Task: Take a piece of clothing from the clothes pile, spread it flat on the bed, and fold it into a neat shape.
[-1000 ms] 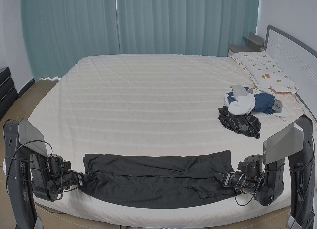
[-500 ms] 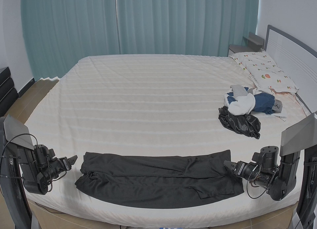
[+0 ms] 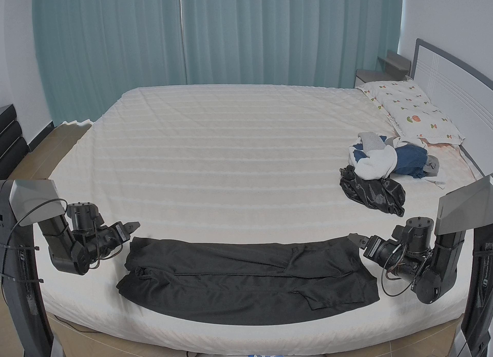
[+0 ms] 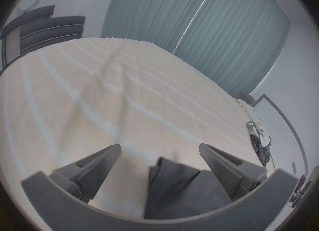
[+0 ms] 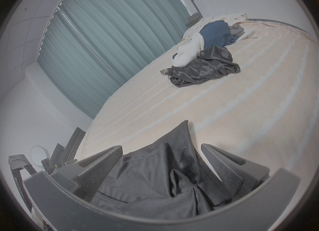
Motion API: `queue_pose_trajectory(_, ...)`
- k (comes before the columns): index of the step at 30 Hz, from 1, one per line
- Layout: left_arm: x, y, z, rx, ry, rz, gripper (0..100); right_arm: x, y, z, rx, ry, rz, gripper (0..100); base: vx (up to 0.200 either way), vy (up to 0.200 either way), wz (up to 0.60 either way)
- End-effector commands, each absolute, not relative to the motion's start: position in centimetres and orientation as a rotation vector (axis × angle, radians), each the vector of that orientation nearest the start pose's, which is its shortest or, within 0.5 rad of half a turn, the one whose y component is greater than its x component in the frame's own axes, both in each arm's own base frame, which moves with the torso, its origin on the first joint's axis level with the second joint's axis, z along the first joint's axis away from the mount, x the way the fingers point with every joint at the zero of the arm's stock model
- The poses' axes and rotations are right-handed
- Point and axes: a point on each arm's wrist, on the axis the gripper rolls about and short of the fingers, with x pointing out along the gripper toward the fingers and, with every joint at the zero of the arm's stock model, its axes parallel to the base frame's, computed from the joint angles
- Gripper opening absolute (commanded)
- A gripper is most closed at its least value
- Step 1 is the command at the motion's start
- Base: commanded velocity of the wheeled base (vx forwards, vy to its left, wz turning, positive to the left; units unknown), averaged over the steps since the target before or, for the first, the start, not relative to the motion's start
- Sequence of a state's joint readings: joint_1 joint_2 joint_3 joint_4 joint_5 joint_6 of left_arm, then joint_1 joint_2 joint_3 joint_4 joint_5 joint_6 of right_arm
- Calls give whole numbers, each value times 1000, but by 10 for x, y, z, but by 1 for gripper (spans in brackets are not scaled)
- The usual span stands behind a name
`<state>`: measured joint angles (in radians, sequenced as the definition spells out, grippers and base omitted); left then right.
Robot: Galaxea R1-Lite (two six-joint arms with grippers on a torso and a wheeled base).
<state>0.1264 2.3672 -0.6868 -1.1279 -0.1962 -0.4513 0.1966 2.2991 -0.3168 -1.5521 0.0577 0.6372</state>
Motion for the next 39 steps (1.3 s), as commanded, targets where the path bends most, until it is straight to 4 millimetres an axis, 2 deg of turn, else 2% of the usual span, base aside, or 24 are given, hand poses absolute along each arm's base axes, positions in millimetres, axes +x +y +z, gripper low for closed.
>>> queue_pose_trajectory(1, 384, 20, -23, -544, 552, 3, 100, 301, 59, -28, 603, 513, 105, 100, 0, 0, 0)
queue_pose_trajectory(11, 379, 17, -35, -549, 615, 14, 100, 317, 59, -27, 612, 516, 115, 100, 0, 0, 0)
queue_pose_trajectory(12, 378, 17, -35, -549, 618, 15, 0, 318, 59, -27, 612, 516, 115, 100, 0, 0, 0)
queue_pose_trajectory(15, 371, 16, -39, -550, 662, 23, 0, 319, 59, -27, 611, 521, 114, 100, 0, 0, 0)
queue_pose_trajectory(22, 367, 15, -27, -546, 652, 33, 0, 323, 61, -30, 608, 530, 114, 100, 0, 0, 0)
queue_pose_trajectory(31, 370, 17, -26, -586, 640, 54, 0, 339, 64, -35, 606, 550, 103, 100, 0, 0, 0)
queue_pose_trajectory(32, 370, 19, -26, -590, 628, 83, 0, 345, 65, -40, 604, 561, 93, 100, 0, 0, 0)
queue_pose_trajectory(33, 370, 19, -26, -590, 628, 83, 0, 345, 65, -40, 604, 561, 93, 0, 0, 0, 0)
queue_pose_trajectory(39, 369, 23, -27, -588, 600, 117, 0, 357, 64, -41, 608, 529, 85, 0, 0, 0, 0)
